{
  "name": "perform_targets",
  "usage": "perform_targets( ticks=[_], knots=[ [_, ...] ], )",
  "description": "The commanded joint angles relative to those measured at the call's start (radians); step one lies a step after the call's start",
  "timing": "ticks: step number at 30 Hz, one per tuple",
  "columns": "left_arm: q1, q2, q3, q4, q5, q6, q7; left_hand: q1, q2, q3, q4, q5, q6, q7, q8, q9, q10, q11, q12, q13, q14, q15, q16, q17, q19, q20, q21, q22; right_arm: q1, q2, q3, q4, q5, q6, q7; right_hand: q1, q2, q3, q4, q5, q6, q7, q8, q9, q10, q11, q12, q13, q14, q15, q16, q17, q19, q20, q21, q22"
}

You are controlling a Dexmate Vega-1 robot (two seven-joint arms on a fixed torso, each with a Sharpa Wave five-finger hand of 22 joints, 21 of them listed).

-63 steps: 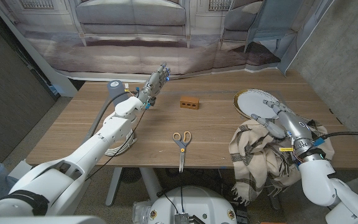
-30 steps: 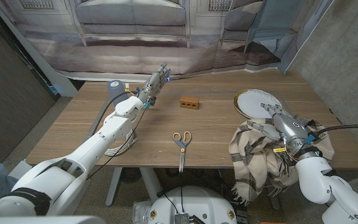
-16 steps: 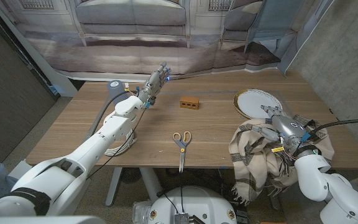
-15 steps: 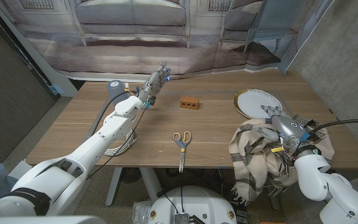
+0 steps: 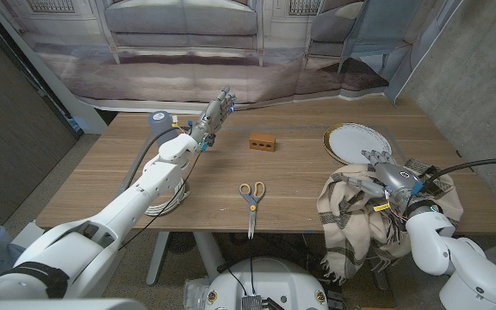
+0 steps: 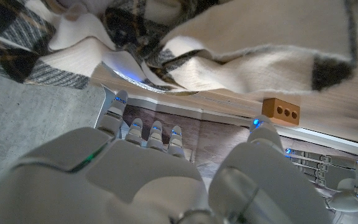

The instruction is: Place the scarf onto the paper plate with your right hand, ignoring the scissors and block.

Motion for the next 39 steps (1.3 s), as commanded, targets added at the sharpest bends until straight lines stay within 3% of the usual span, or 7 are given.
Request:
perform_targets(
  ticks=[1,10,15,39],
  knots=[
    [0.009,0.009,-0.003,-0.019,0.000,0.019,0.017,0.007,0.005,-0.004,0.001,0.007,0.007,0.004,-0.001,0.002,0.006,-0.001,0.005,0.004,0.002,0.000,0.005,0.005,0.002,0.007,0.002,0.003,0.037,-0.040,-0.045,0.010,0.069,-0.084,-0.012,0.013,0.002,-0.004,0.001,0.007,0.000,0.000,0.008,0.002,-0.003,0.006,0.007,0.000,0.000,0.001,0.005,0.002,0.009,0.001,0.003,0.002],
    [0.015,0.011,-0.004,-0.029,-0.004,0.021,0.018,0.007,0.006,-0.006,0.001,0.007,0.006,0.004,-0.001,0.002,0.006,0.000,0.004,0.004,0.001,0.000,0.005,0.005,0.003,0.008,0.002,0.003,0.037,-0.077,-0.058,0.017,0.135,-0.110,-0.037,0.019,0.006,-0.003,0.000,0.009,-0.003,-0.001,0.008,0.002,-0.010,0.009,0.007,-0.001,0.000,0.002,0.007,0.002,0.018,0.001,0.004,0.002],
    [0.017,0.012,-0.003,-0.035,-0.002,0.025,0.023,0.008,0.007,-0.007,0.002,0.008,0.007,0.003,-0.001,0.002,0.007,0.002,0.004,0.004,0.000,0.002,0.004,0.005,0.002,0.028,0.002,0.004,0.034,-0.086,-0.063,0.023,0.170,-0.117,-0.066,0.023,0.008,-0.003,0.000,0.011,-0.006,-0.002,0.009,0.002,-0.010,0.010,0.009,-0.001,0.001,0.002,0.008,0.002,0.022,0.001,0.004,0.002],
    [0.030,0.027,0.004,-0.087,0.009,0.051,0.043,0.009,0.009,-0.012,0.002,0.008,0.009,0.003,-0.001,0.003,0.008,0.005,0.004,0.005,-0.001,0.003,0.004,0.005,0.003,0.027,0.002,0.004,0.064,-0.155,-0.094,0.066,0.334,-0.127,-0.148,0.038,0.016,0.000,-0.002,0.015,-0.007,-0.006,0.012,0.002,-0.013,0.010,0.014,-0.001,0.007,0.005,0.011,0.001,0.036,0.001,0.005,0.002]
  ],
)
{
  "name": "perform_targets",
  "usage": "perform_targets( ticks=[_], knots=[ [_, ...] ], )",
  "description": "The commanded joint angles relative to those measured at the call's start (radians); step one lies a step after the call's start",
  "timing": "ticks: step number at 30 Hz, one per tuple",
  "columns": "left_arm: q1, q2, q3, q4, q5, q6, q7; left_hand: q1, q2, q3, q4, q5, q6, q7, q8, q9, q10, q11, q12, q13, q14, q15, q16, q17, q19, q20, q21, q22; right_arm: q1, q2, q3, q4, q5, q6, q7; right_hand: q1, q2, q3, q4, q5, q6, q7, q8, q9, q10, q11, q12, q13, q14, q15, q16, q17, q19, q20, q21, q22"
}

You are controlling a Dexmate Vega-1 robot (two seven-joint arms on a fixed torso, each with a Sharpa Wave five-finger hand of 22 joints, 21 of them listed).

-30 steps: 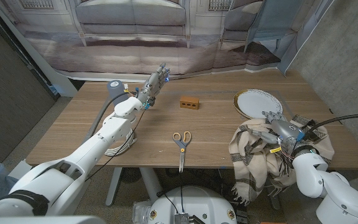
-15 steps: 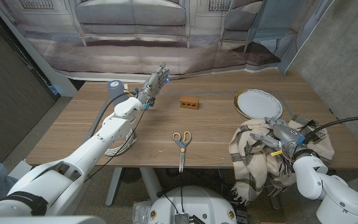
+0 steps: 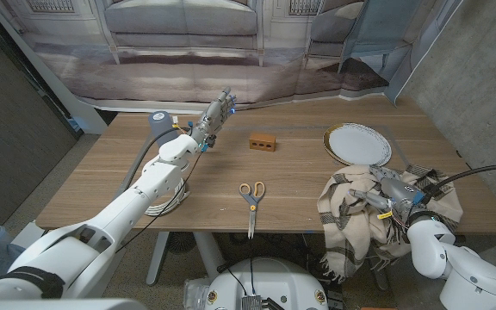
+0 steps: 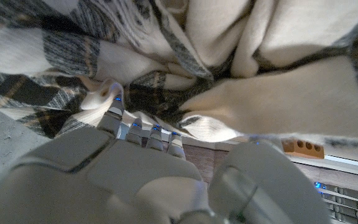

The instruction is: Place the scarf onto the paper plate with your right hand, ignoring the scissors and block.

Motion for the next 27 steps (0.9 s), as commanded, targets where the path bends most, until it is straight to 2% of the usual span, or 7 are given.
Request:
perform_targets(
  ticks=[1,20,27],
  knots=[
    [0.006,0.006,0.002,-0.022,0.002,0.013,0.008,0.005,0.006,-0.002,-0.001,0.003,0.005,-0.001,-0.002,0.003,0.008,0.004,0.004,0.005,0.000,0.003,0.004,0.005,-0.003,0.007,0.002,0.004,0.026,-0.037,-0.023,0.022,0.084,-0.010,-0.037,0.015,0.003,0.001,-0.001,0.007,-0.007,-0.006,0.004,0.002,-0.008,0.006,0.006,-0.001,0.007,0.005,0.006,0.001,0.006,0.007,0.005,0.002],
    [0.000,0.004,0.001,-0.004,0.001,0.002,-0.003,0.006,0.007,-0.006,-0.001,0.003,0.005,-0.001,-0.002,0.003,0.010,0.002,0.005,0.005,0.000,0.003,0.004,0.005,-0.003,0.008,0.002,0.004,0.105,-0.085,-0.100,0.036,0.187,-0.060,-0.073,0.033,0.008,0.003,-0.006,0.011,-0.010,-0.006,0.006,0.002,-0.006,0.004,0.011,-0.001,0.026,0.003,0.013,0.001,0.015,0.007,0.003,0.002],
    [-0.003,0.007,-0.003,-0.002,-0.001,0.002,-0.004,0.006,0.007,-0.008,-0.001,0.003,0.005,-0.001,-0.002,0.003,0.010,0.002,0.005,0.005,0.000,0.002,0.004,0.005,-0.004,0.009,0.002,0.004,0.133,-0.095,-0.122,0.052,0.232,-0.062,-0.088,0.061,0.012,0.006,-0.010,0.014,-0.007,-0.011,0.012,0.003,0.023,0.001,0.027,0.000,0.092,-0.006,0.030,0.001,0.063,0.004,0.014,0.004]
  ],
)
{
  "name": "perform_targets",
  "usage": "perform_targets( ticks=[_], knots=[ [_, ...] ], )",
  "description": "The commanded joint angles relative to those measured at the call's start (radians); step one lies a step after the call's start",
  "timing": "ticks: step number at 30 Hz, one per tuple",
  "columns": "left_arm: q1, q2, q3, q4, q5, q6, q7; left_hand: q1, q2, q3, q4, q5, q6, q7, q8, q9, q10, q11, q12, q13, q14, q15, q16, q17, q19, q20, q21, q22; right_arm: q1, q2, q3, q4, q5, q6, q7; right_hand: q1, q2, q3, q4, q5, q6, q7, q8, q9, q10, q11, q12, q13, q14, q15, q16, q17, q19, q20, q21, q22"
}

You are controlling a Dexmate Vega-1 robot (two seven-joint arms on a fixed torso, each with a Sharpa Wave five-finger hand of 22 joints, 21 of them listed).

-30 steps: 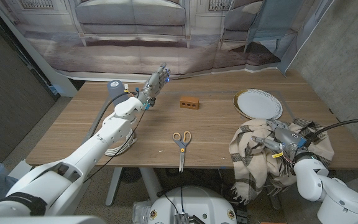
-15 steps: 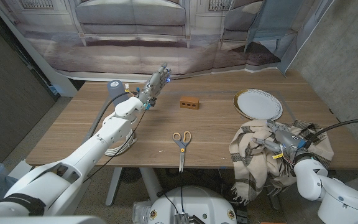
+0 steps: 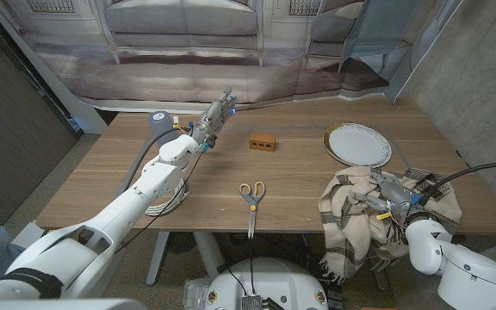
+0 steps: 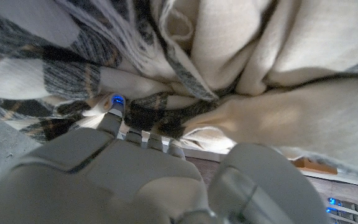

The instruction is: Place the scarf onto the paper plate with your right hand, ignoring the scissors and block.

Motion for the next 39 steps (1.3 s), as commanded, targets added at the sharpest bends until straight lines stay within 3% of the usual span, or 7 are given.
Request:
perform_targets(
  ticks=[1,11,12,20,22,27,39],
  knots=[
    [-0.008,0.002,-0.004,0.011,-0.003,-0.011,-0.011,0.006,0.007,-0.005,0.001,0.003,0.005,-0.001,-0.002,0.003,0.007,-0.002,0.005,0.005,-0.001,0.002,0.004,0.005,-0.004,0.009,0.002,0.004,0.056,-0.023,-0.050,0.021,0.076,-0.021,-0.024,0.020,-0.001,0.003,-0.007,0.007,-0.002,-0.005,0.011,0.004,0.016,0.002,0.009,0.001,0.024,0.000,0.008,0.001,0.028,0.000,0.011,0.005],
    [-0.014,0.001,-0.007,0.022,-0.004,-0.015,-0.014,0.007,0.008,-0.008,0.001,0.004,0.007,-0.002,-0.002,0.003,0.008,0.000,0.005,0.005,0.001,0.002,0.005,0.005,-0.004,0.009,0.002,0.004,0.109,-0.043,-0.104,0.028,0.107,-0.047,-0.049,0.062,0.008,0.010,-0.012,0.008,0.001,-0.008,0.014,0.005,0.023,-0.002,0.013,0.002,0.069,-0.020,0.009,0.001,0.132,-0.004,0.040,0.008],
    [-0.015,-0.001,-0.008,0.025,-0.005,-0.018,-0.015,0.007,0.008,-0.008,0.001,0.004,0.007,-0.003,-0.002,0.003,0.009,-0.003,0.005,0.005,0.002,0.003,0.005,0.005,-0.004,0.010,0.002,0.004,0.114,-0.042,-0.108,0.029,0.110,-0.050,-0.053,0.079,0.010,0.012,-0.014,0.007,0.006,-0.011,0.016,0.006,0.026,-0.003,0.014,0.002,0.085,-0.029,0.009,0.001,0.178,-0.006,0.052,0.008],
    [-0.018,0.000,-0.010,0.026,-0.006,-0.018,-0.015,0.007,0.009,-0.010,0.002,0.004,0.008,-0.002,-0.002,0.003,0.011,-0.002,0.006,0.005,0.003,0.005,0.005,0.005,-0.004,0.010,0.002,0.004,0.143,-0.061,-0.137,0.035,0.128,-0.049,-0.071,0.141,0.010,0.020,-0.017,0.001,0.039,-0.028,0.025,0.007,0.043,-0.012,0.021,0.004,0.144,-0.054,0.008,0.003,0.338,-0.007,0.091,0.005],
    [-0.017,0.002,-0.012,0.024,-0.005,-0.020,-0.012,0.007,0.009,-0.010,0.002,0.004,0.008,-0.002,-0.002,0.003,0.012,-0.002,0.006,0.005,0.004,0.004,0.005,0.005,-0.004,0.011,0.002,0.004,0.150,-0.067,-0.144,0.035,0.134,-0.052,-0.071,0.169,0.011,0.024,-0.018,-0.002,0.060,-0.032,0.030,0.009,0.051,-0.015,0.024,0.005,0.187,-0.076,0.016,0.006,0.399,-0.028,0.103,0.003],
    [-0.013,0.003,-0.014,0.023,-0.008,-0.022,-0.014,0.007,0.009,-0.011,0.002,0.004,0.009,-0.003,-0.002,0.003,0.011,-0.003,0.006,0.005,0.004,0.004,0.005,0.005,-0.004,0.011,0.002,0.004,0.174,-0.083,-0.170,0.037,0.139,-0.064,-0.068,0.197,0.013,0.029,-0.017,-0.006,0.106,-0.043,0.043,0.011,0.074,-0.020,0.033,0.006,0.231,-0.099,0.023,0.010,0.441,-0.077,0.107,0.002],
    [-0.010,0.001,-0.012,0.029,-0.011,-0.025,-0.019,0.008,0.011,-0.014,0.002,0.004,0.010,-0.001,-0.001,0.003,0.012,-0.003,0.006,0.005,0.003,0.005,0.005,0.005,-0.004,0.012,0.002,0.004,0.170,-0.104,-0.177,0.023,0.174,-0.089,-0.105,0.242,0.025,0.040,-0.014,-0.014,0.174,-0.057,0.061,0.018,0.160,-0.036,0.067,0.012,0.308,-0.142,0.035,0.017,0.501,-0.127,0.109,0.003]
  ],
)
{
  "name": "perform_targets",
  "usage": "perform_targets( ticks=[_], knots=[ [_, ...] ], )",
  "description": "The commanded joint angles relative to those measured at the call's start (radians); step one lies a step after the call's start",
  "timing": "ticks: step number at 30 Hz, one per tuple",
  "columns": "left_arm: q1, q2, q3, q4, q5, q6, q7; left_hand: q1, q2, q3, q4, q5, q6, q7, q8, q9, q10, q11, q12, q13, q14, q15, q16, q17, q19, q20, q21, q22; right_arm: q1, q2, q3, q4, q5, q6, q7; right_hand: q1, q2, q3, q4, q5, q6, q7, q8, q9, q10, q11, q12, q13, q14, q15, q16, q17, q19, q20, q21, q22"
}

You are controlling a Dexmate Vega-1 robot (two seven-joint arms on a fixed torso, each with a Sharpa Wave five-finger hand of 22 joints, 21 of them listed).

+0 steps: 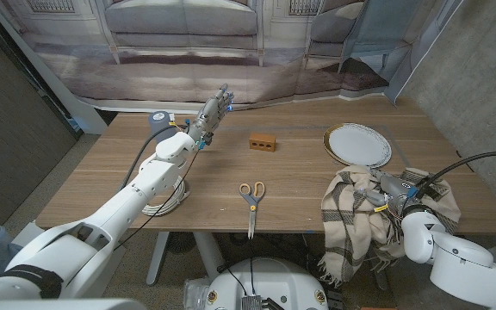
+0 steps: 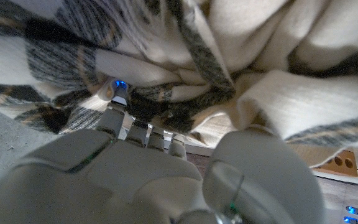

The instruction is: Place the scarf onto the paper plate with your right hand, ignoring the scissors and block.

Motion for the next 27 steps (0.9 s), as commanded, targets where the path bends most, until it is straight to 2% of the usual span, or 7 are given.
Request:
perform_targets(
  ticks=[1,4,10,16,17,23,27],
  knots=[
    [0.004,-0.003,0.000,0.005,-0.005,-0.006,-0.005,0.003,0.005,-0.005,0.002,0.004,0.005,0.004,-0.001,0.003,0.005,0.000,0.006,0.005,0.003,0.004,0.005,0.005,0.002,0.006,0.002,0.004,0.014,-0.034,-0.026,-0.011,0.037,-0.020,-0.034,0.025,0.005,0.013,-0.002,-0.006,0.038,-0.007,0.015,0.007,0.027,-0.006,0.017,0.005,0.033,-0.011,0.011,0.006,0.193,-0.109,0.009,0.006],
    [0.006,0.001,0.001,-0.002,-0.003,-0.001,-0.001,0.003,0.006,-0.006,0.002,0.004,0.005,0.004,-0.002,0.003,0.005,0.000,0.006,0.005,0.003,0.004,0.005,0.005,0.002,0.006,0.002,0.004,0.012,-0.038,-0.026,-0.010,0.044,-0.015,-0.044,0.042,0.014,0.019,-0.001,-0.009,0.072,-0.020,0.029,0.014,0.046,-0.008,0.025,0.008,0.063,-0.029,0.018,0.009,0.216,-0.133,0.012,0.007],
    [0.014,0.005,-0.002,-0.015,-0.004,0.002,0.007,0.003,0.006,-0.007,0.002,0.004,0.005,0.004,-0.002,0.003,0.004,0.001,0.005,0.005,0.003,0.004,0.005,0.005,0.002,0.006,0.003,0.004,0.010,-0.043,-0.028,-0.005,0.055,0.000,-0.062,0.065,0.025,0.026,0.002,-0.017,0.120,-0.024,0.050,0.028,0.092,-0.021,0.046,0.015,0.111,-0.044,0.027,0.015,0.252,-0.167,0.017,0.009],
    [0.024,0.010,-0.005,-0.026,-0.005,0.003,0.012,0.004,0.007,-0.008,0.002,0.004,0.007,0.003,-0.001,0.003,0.004,-0.002,0.005,0.005,0.003,0.005,0.005,0.005,0.001,0.007,0.002,0.004,0.020,-0.047,-0.039,-0.001,0.057,0.006,-0.068,0.106,0.048,0.042,-0.002,-0.023,0.164,-0.035,0.070,0.042,0.126,-0.020,0.062,0.021,0.159,-0.069,0.041,0.025,0.284,-0.201,0.024,0.013],
    [0.026,0.010,-0.005,-0.027,-0.005,0.004,0.015,0.004,0.007,-0.008,0.002,0.004,0.007,0.004,-0.001,0.003,0.004,-0.001,0.005,0.005,0.003,0.005,0.005,0.005,0.002,0.006,0.003,0.004,0.025,-0.047,-0.043,-0.001,0.056,0.003,-0.066,0.121,0.056,0.048,-0.004,-0.026,0.175,-0.036,0.077,0.047,0.136,-0.025,0.067,0.023,0.172,-0.070,0.045,0.029,0.296,-0.213,0.027,0.014],
    [0.033,0.012,-0.005,-0.031,-0.008,0.006,0.016,0.004,0.007,-0.009,0.002,0.004,0.007,0.003,-0.001,0.003,0.004,0.000,0.005,0.005,0.003,0.005,0.005,0.005,0.002,0.007,0.003,0.004,0.051,-0.055,-0.059,-0.005,0.058,-0.008,-0.050,0.248,0.094,0.093,-0.027,-0.038,0.224,-0.033,0.108,0.070,0.170,-0.026,0.081,0.027,0.216,-0.090,0.056,0.044,0.320,-0.236,0.033,0.019],
    [0.037,0.013,-0.007,-0.037,-0.010,0.005,0.017,0.004,0.008,-0.010,0.002,0.004,0.007,0.002,-0.001,0.003,0.005,-0.002,0.005,0.005,0.004,0.004,0.005,0.005,0.002,0.007,0.003,0.004,0.067,-0.059,-0.072,-0.007,0.053,-0.016,-0.046,0.303,0.110,0.109,-0.027,-0.048,0.240,-0.038,0.120,0.080,0.196,-0.040,0.091,0.028,0.234,-0.096,0.062,0.051,0.324,-0.248,0.036,0.021]
  ],
)
